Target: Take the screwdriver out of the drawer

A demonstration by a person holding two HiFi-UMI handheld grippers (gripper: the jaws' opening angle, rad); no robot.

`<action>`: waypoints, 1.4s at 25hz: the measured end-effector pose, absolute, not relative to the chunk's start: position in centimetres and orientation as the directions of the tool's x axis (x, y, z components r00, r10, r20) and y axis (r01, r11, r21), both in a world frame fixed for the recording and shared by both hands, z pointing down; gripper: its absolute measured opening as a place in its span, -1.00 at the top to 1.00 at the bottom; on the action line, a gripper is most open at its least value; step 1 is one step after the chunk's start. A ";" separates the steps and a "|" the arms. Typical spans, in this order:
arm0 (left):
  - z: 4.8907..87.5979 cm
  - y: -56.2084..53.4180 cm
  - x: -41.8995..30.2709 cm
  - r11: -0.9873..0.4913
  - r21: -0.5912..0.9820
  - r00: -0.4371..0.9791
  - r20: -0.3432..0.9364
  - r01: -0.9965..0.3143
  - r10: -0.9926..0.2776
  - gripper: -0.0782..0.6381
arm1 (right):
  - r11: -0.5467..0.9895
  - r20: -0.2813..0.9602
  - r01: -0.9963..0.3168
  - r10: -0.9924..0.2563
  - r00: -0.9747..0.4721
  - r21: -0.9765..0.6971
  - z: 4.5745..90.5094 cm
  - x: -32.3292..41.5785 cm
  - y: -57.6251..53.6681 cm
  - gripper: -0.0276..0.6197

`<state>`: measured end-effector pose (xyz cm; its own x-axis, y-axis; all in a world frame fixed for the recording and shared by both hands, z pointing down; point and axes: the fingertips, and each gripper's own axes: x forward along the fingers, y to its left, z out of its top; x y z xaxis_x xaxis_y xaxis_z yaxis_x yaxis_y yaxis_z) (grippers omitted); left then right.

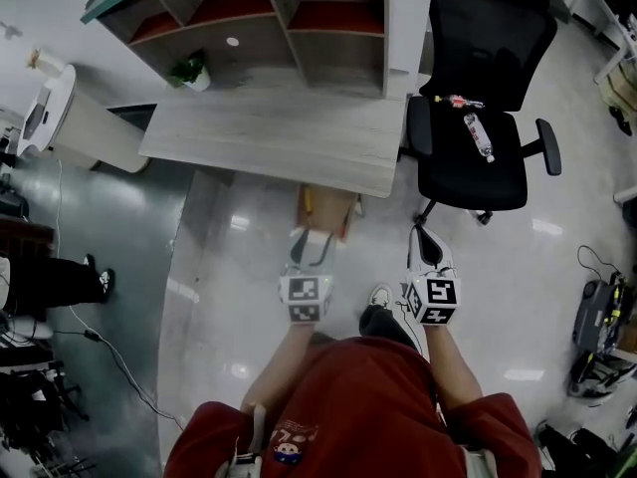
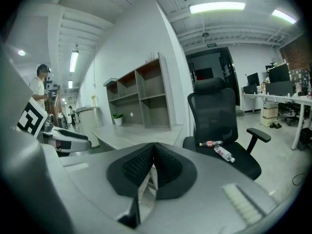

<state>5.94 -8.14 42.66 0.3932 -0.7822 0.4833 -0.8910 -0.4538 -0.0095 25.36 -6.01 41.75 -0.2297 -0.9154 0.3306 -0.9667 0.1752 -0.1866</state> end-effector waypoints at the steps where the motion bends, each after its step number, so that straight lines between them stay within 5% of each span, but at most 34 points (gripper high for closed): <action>1: 42.7 -8.6 6.5 -0.447 -0.007 0.387 0.486 -0.895 -0.783 0.17 | 0.182 0.329 -0.965 -0.914 -0.237 -0.191 41.8 25.9 -6.6 0.91; 35: 52.2 -16.7 -2.3 -0.261 0.077 0.254 0.598 -0.962 -0.760 0.18 | 0.465 0.402 -0.861 -0.762 -0.507 -0.204 47.4 12.1 -18.0 0.91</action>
